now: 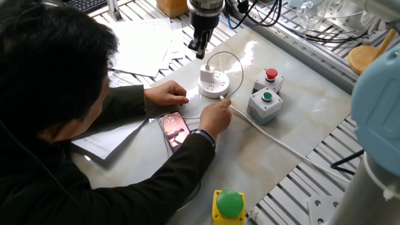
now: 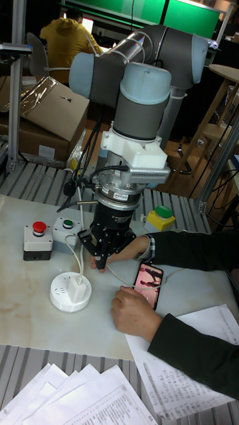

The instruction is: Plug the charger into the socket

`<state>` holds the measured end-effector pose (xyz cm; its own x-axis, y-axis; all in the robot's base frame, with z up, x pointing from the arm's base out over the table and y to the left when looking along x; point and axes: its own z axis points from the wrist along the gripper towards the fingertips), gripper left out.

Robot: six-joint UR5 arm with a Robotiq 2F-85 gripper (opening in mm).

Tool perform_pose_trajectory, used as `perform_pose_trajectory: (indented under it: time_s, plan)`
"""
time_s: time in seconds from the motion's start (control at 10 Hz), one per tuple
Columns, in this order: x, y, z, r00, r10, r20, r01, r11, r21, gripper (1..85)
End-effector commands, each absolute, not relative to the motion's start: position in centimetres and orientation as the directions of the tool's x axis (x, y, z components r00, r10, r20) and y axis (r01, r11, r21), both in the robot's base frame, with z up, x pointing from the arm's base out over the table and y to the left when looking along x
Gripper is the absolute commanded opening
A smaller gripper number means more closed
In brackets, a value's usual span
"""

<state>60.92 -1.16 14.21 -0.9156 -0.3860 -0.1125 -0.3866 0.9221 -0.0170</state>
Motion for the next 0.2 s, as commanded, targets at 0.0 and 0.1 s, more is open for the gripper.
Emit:
perform_pose_trajectory:
  time_s: [0.0,0.1]
  plan:
    - [61.63,0.02,14.59,-0.926,-0.344,-0.153,-0.350,0.937,0.010,1.3]
    - [61.87,0.33,14.53,-0.928,-0.338,-0.159,-0.345,0.938,0.018,1.3]
